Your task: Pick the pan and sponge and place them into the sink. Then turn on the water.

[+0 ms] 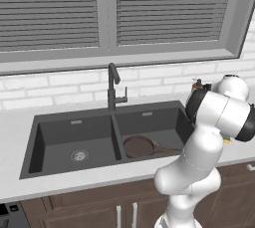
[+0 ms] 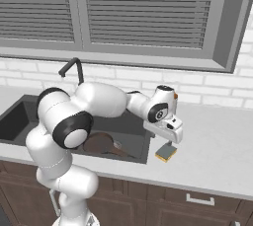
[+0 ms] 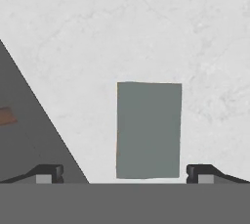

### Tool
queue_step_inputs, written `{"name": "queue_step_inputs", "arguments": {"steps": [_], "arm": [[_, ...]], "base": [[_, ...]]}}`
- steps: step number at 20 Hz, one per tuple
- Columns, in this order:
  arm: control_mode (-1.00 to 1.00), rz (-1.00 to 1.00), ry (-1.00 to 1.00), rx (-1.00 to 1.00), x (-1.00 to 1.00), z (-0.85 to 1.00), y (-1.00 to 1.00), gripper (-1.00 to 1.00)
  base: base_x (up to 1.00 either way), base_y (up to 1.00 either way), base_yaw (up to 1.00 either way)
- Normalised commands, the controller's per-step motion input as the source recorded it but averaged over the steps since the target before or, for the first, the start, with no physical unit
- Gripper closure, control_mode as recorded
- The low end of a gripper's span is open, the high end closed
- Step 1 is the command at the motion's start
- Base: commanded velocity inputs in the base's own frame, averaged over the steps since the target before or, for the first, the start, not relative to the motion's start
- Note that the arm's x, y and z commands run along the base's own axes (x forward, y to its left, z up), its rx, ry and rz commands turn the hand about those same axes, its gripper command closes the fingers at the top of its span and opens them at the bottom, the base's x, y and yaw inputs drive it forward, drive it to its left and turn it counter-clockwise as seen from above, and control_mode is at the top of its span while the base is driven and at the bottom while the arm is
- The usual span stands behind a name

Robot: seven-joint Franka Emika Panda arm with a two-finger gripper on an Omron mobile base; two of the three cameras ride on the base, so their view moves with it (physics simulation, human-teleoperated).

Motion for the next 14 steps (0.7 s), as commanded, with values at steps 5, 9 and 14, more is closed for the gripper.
{"name": "queue_step_inputs", "arguments": {"steps": [5, 9, 14], "arm": [[-1.0, -0.03, 0.0, 0.0, -0.03, -0.07, -0.07, -1.0], [-1.0, -0.02, 0.0, 0.0, -0.05, -0.09, -0.16, -1.0], [-1.0, -0.02, 0.0, 0.0, -0.01, -0.17, -0.06, -1.0]], "base": [[0.0, 0.0, 0.0], [0.0, 0.0, 0.0], [0.0, 0.0, 0.0]]}}
